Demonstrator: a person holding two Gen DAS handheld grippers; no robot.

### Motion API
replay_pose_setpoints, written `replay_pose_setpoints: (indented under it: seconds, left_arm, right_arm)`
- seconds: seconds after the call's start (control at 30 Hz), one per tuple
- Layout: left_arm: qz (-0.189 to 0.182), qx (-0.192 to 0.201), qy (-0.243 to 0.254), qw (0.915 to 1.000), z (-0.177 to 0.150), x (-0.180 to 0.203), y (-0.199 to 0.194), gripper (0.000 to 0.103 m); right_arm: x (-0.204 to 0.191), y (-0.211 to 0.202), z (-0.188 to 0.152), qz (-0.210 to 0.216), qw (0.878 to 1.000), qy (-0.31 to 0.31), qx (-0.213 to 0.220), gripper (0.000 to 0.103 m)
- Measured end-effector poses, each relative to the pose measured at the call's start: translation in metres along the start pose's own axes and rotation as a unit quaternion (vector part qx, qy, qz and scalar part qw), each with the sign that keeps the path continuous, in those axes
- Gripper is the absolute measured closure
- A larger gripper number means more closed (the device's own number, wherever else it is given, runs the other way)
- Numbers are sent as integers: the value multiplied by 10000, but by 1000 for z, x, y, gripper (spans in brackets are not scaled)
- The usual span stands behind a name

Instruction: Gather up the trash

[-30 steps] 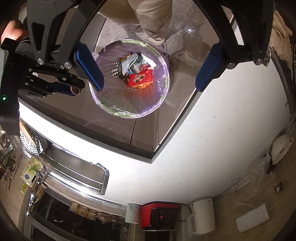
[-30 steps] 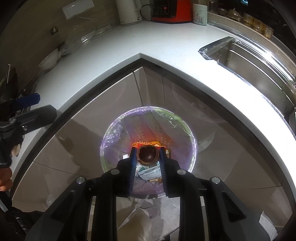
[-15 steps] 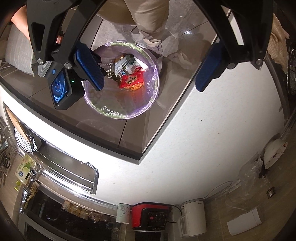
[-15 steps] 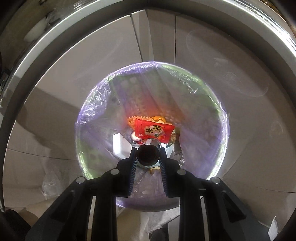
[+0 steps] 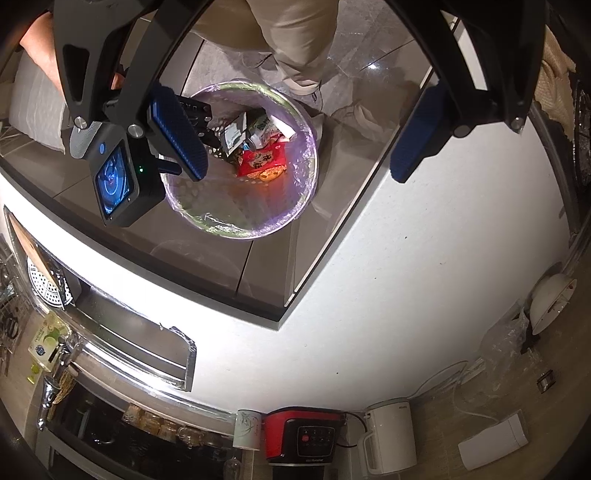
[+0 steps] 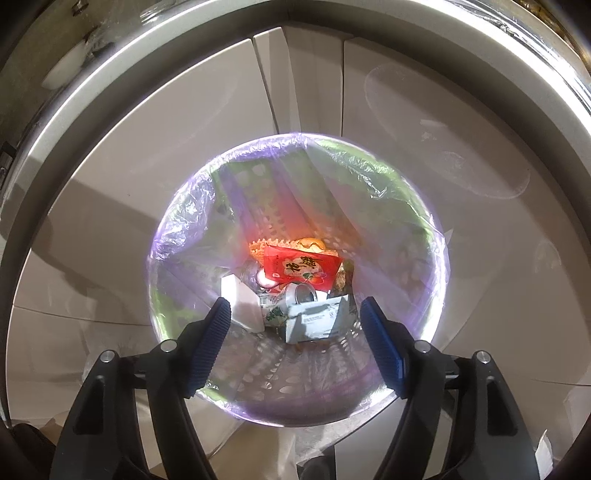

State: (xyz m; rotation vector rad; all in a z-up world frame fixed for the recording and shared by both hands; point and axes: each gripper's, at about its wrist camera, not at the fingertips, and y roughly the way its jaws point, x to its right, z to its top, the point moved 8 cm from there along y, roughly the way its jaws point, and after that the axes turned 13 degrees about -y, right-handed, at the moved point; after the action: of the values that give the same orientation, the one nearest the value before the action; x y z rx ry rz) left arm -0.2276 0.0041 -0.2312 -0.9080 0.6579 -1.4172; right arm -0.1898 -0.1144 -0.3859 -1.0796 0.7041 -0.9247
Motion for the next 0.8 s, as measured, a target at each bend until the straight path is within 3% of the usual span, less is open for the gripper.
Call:
replay_pose_setpoints:
  seconds: [0.17,0.47,0.8]
  left_arm:
    - [-4,128,-100,9999,2,5,-11,8]
    - [-49,808,113,9967,19,30,-81,8]
    - [-78,1608,280,9866,28,55,-166,8]
  right_arm:
    - [4,-34,6,-163,9996,90,228,21]
    - [16,-180,20,-760,9887,286,1260,4]
    - [14,-313,12,-1108,9673,788,2140,2]
